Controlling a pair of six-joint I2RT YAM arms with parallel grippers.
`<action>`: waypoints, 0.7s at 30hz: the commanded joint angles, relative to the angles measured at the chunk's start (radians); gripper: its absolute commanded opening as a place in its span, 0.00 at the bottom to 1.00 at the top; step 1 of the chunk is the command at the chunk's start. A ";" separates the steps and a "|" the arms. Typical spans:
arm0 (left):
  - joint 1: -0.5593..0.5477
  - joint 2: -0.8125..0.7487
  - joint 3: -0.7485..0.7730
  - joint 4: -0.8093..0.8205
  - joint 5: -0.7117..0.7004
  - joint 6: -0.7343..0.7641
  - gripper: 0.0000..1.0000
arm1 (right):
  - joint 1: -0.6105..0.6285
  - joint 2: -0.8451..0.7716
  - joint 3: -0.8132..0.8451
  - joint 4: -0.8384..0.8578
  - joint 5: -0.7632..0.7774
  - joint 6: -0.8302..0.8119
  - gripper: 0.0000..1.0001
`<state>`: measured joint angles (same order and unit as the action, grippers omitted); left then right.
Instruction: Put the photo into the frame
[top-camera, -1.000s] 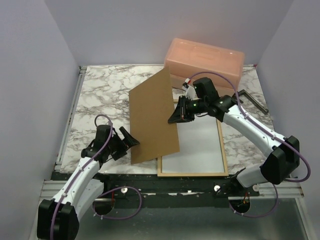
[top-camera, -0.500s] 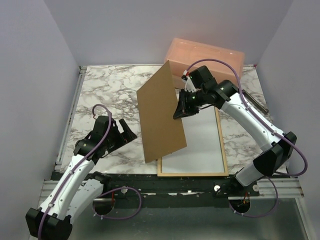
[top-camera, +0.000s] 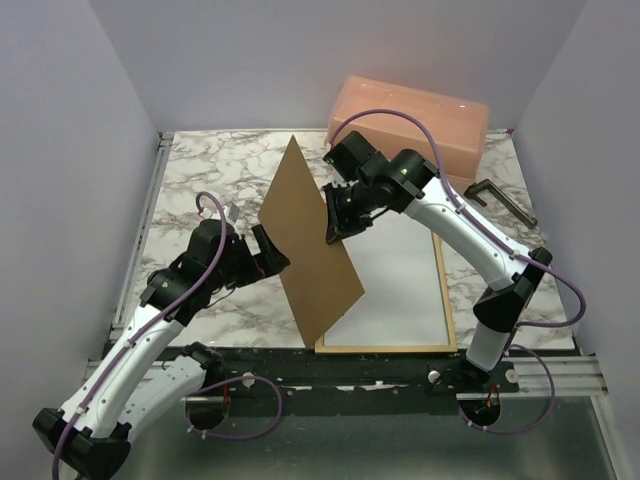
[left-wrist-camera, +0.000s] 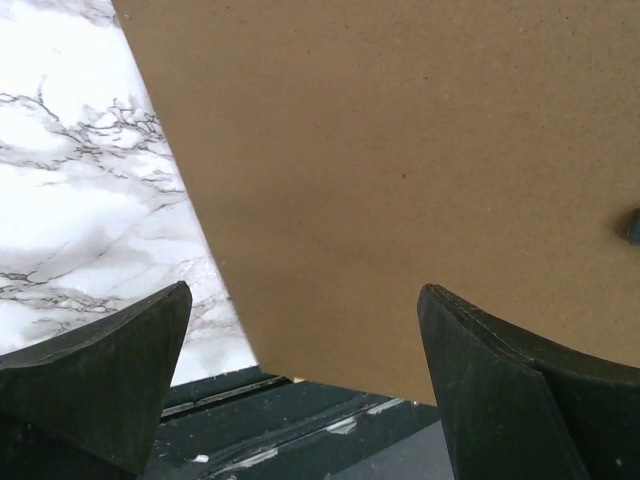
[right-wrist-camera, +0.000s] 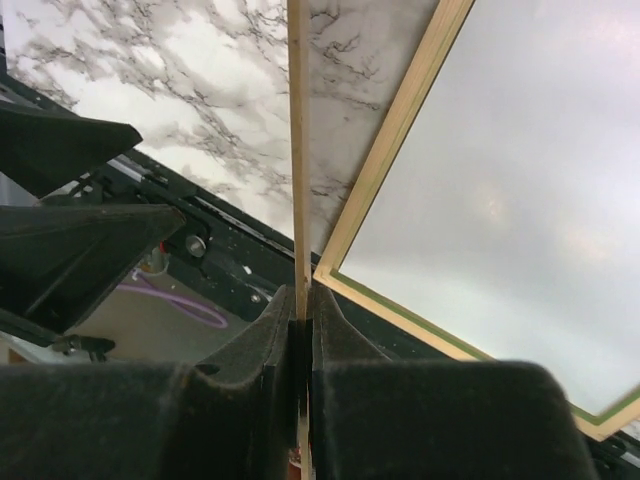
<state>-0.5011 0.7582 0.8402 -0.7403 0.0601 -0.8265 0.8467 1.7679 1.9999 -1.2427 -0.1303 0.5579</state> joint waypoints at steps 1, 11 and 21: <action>-0.019 0.015 0.045 -0.013 -0.035 0.010 0.98 | 0.026 0.042 0.148 -0.130 0.150 0.016 0.01; -0.019 0.043 0.210 -0.124 -0.097 0.014 0.99 | 0.066 0.098 0.253 -0.176 0.198 0.031 0.01; -0.019 0.025 0.184 -0.114 -0.103 -0.007 0.99 | 0.150 0.154 0.302 -0.177 0.288 0.072 0.04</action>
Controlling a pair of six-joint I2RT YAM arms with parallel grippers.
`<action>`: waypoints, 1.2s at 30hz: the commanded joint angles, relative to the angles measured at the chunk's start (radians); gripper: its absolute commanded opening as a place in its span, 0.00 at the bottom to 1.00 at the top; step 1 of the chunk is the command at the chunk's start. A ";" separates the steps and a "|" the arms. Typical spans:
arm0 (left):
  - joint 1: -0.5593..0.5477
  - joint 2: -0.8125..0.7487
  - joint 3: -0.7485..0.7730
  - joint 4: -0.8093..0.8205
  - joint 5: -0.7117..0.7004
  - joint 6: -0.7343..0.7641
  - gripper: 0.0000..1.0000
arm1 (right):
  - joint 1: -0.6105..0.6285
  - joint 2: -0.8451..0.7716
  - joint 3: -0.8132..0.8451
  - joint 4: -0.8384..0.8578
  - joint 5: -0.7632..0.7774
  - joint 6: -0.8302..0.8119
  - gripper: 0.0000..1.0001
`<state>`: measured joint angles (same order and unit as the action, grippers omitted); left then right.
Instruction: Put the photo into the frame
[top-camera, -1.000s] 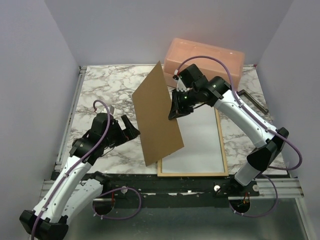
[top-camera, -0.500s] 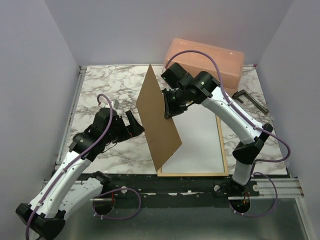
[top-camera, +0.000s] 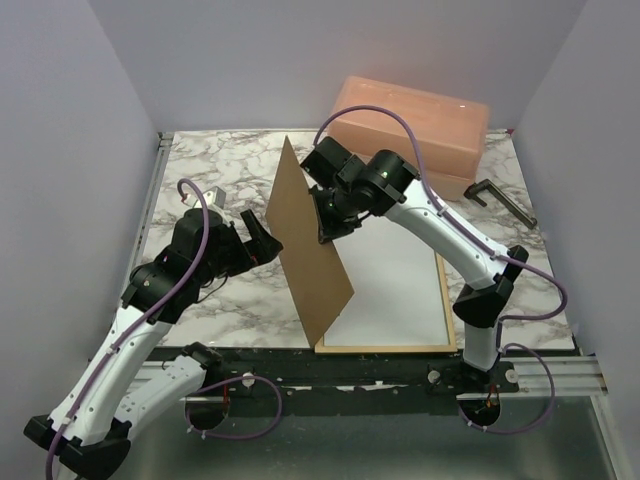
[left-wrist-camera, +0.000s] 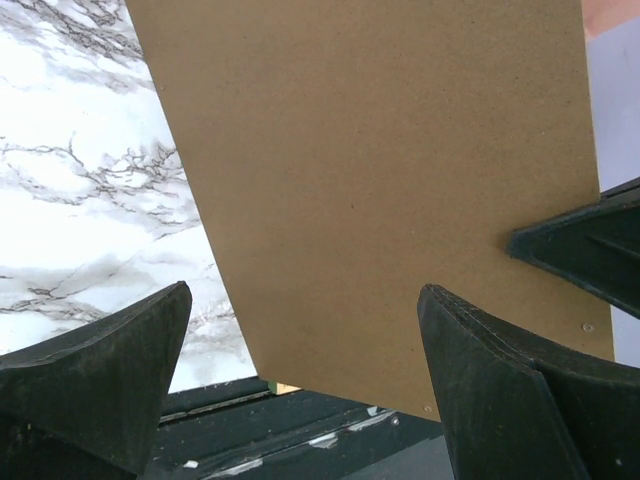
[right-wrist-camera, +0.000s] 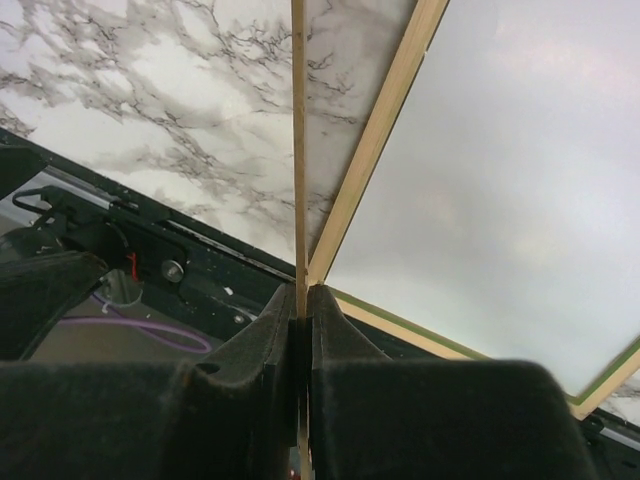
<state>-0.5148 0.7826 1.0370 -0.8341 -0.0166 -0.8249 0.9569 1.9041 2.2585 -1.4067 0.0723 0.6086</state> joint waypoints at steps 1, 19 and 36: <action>-0.005 0.003 -0.015 -0.020 -0.025 -0.010 0.99 | 0.051 0.018 0.047 -0.013 0.107 0.028 0.06; -0.005 -0.027 -0.059 0.066 0.065 -0.031 0.99 | 0.110 -0.086 -0.048 0.203 0.081 0.024 0.61; 0.067 -0.124 -0.131 0.187 0.219 -0.099 0.98 | 0.111 -0.203 -0.336 0.643 -0.250 0.043 0.72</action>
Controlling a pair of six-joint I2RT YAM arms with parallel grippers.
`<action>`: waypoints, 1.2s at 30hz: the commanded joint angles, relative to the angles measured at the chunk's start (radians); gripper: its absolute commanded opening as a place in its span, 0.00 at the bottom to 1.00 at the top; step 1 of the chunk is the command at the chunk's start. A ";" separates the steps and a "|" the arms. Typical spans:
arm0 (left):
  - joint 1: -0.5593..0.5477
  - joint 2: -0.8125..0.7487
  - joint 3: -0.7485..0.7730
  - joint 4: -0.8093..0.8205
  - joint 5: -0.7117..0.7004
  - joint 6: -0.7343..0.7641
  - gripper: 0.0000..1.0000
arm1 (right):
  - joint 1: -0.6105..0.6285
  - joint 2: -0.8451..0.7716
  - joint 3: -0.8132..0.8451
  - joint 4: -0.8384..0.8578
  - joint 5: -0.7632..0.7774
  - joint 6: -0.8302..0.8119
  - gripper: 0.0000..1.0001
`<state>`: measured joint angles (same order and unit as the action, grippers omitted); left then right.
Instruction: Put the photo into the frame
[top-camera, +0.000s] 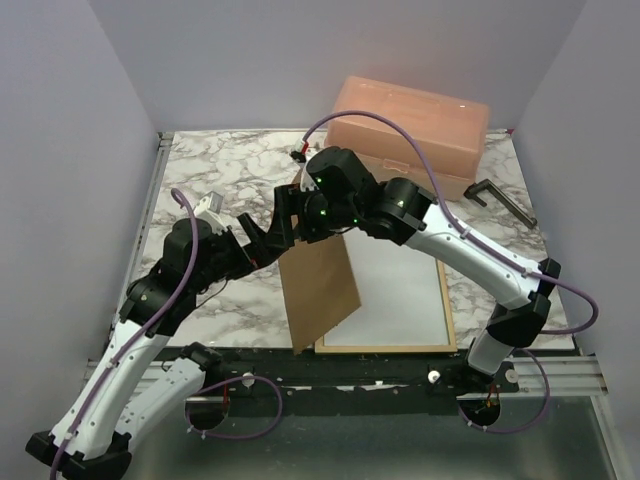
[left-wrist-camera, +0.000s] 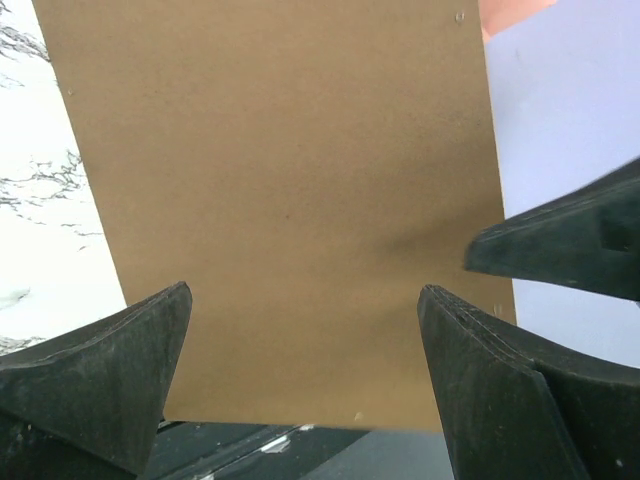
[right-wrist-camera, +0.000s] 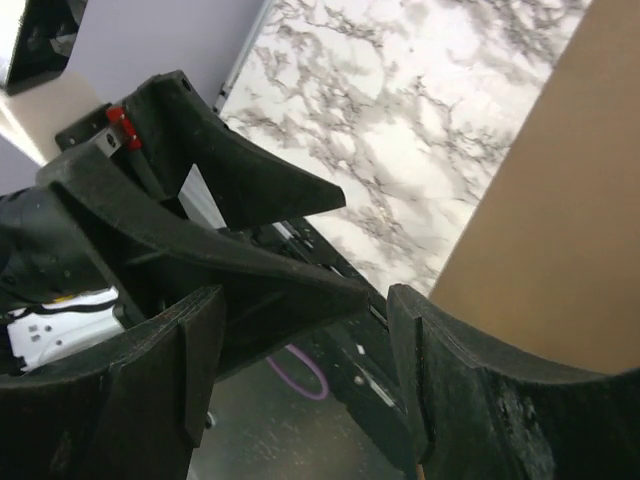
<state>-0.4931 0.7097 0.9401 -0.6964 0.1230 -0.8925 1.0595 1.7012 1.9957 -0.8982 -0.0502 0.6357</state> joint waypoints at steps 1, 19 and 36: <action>0.059 -0.067 -0.043 0.060 0.095 -0.035 0.98 | 0.009 -0.004 -0.093 0.155 -0.139 0.020 0.72; 0.179 0.012 -0.268 0.165 0.230 -0.048 0.99 | -0.322 -0.305 -0.698 0.302 -0.182 0.041 0.93; 0.142 0.364 -0.448 0.354 0.181 -0.025 0.49 | -0.925 -0.209 -1.222 0.511 -0.523 -0.144 0.94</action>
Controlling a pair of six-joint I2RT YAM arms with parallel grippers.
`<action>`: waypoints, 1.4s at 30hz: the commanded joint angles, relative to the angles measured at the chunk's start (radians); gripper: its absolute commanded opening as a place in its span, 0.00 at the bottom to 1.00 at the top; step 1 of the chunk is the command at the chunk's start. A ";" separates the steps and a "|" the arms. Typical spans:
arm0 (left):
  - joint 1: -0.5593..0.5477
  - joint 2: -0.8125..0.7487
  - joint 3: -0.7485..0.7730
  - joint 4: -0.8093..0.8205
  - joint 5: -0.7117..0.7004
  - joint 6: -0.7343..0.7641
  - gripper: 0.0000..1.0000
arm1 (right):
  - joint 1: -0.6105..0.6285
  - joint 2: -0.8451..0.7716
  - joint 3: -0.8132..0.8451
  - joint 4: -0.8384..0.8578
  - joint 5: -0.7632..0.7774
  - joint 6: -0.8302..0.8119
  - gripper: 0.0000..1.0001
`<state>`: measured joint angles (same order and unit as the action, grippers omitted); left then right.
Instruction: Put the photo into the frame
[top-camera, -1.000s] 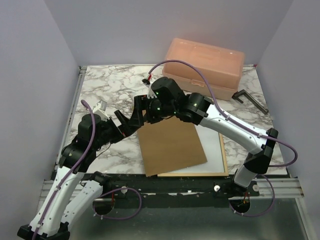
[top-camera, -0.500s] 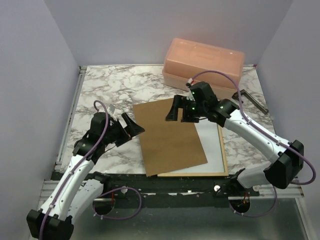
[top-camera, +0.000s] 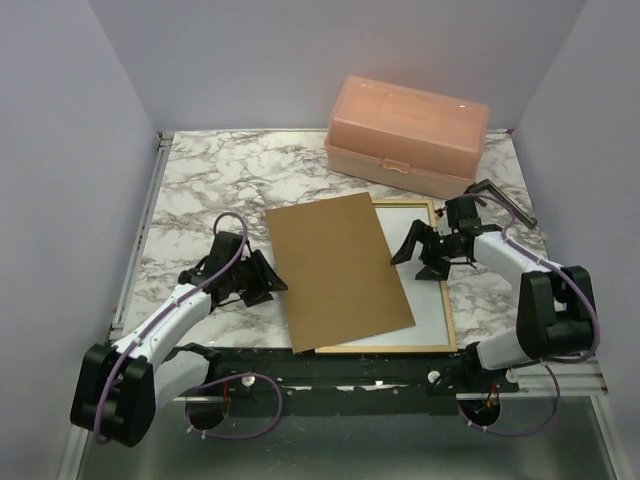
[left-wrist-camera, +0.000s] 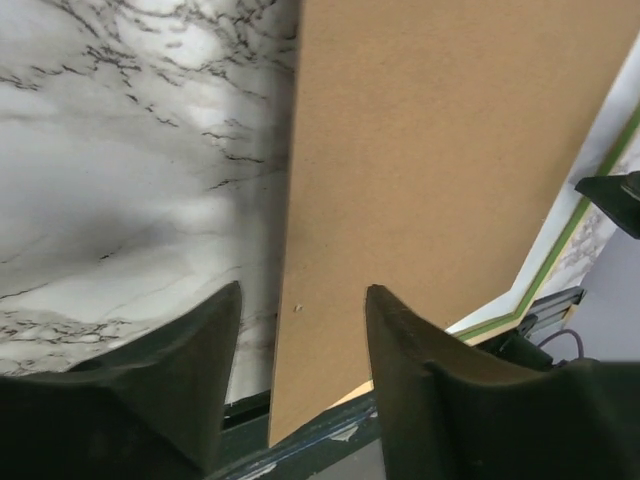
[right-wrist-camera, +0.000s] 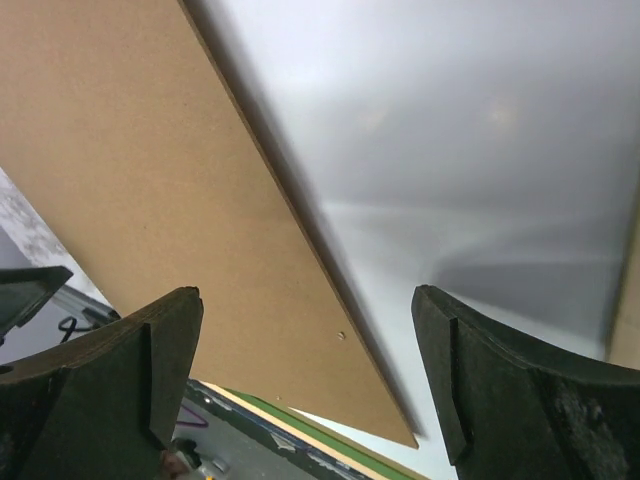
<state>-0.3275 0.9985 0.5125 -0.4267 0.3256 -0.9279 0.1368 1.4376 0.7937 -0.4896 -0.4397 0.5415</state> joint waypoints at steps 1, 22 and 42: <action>-0.031 0.099 -0.021 0.094 -0.028 0.010 0.48 | -0.002 0.070 -0.022 0.116 -0.150 -0.047 0.94; -0.123 0.404 0.037 0.116 -0.118 0.026 0.16 | 0.000 0.027 -0.014 0.196 -0.524 0.003 0.70; -0.188 0.249 0.147 -0.059 -0.211 0.036 0.57 | 0.318 -0.113 0.554 -0.258 -0.076 0.050 0.01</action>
<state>-0.5064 1.3380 0.6193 -0.3702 0.1928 -0.9089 0.4011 1.3445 1.1809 -0.6384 -0.6350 0.5568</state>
